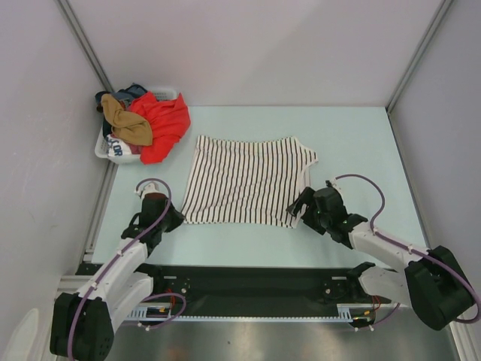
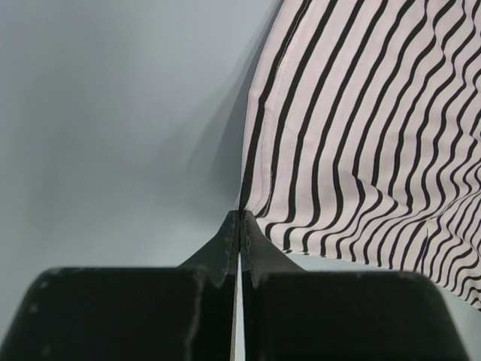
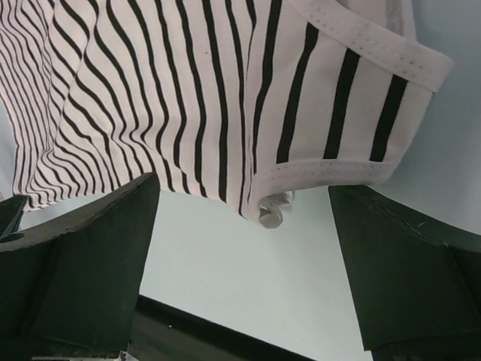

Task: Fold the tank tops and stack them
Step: Flatten the tank top out

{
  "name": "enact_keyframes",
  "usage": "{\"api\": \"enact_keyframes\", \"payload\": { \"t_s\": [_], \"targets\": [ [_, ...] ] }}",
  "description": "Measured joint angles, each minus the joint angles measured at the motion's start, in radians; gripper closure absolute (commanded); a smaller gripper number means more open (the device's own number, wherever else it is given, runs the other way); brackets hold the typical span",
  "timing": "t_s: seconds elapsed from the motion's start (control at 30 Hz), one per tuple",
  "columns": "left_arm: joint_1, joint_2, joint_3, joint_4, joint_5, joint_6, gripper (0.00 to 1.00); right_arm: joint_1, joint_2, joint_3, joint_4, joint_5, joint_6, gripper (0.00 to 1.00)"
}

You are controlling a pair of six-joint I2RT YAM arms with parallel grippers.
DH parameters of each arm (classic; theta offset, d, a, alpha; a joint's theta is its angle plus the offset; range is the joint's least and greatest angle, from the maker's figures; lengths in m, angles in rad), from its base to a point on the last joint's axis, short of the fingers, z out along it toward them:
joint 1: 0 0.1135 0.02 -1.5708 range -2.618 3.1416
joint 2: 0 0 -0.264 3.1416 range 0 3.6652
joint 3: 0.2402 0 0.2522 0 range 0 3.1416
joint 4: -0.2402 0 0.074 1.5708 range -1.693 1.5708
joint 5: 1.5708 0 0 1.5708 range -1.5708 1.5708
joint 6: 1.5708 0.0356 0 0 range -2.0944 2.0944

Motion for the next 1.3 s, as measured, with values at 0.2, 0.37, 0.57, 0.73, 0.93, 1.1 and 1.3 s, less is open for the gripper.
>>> {"api": "enact_keyframes", "payload": {
  "t_s": [0.2,0.37,0.57,0.73,0.93,1.1,1.3],
  "targets": [
    [0.0,-0.001,0.0,-0.001,0.0,0.001,1.0,0.014,0.067,-0.013,0.118,0.0,0.026,0.0],
    [0.0,-0.001,0.0,-0.001,0.0,0.001,1.0,0.016,0.14,-0.023,0.268,0.009,0.061,0.0],
    [0.005,-0.002,0.0,-0.001,0.0,0.0,1.0,-0.009,0.18,-0.055,0.402,0.063,0.101,0.0],
    [0.042,-0.007,0.0,-0.005,0.0,0.001,1.0,-0.143,0.195,-0.084,0.485,0.071,0.115,0.0],
    [0.082,-0.053,-0.009,-0.006,0.0,0.002,1.0,-0.339,0.139,-0.103,0.445,0.098,0.075,0.0],
    [0.083,-0.054,-0.019,-0.005,0.004,0.005,1.0,-0.383,0.066,-0.095,0.318,0.151,0.018,0.09],
    [0.084,-0.054,-0.024,-0.004,0.009,0.013,1.0,-0.383,0.001,-0.103,0.255,0.121,0.002,0.13]
  ]
}}
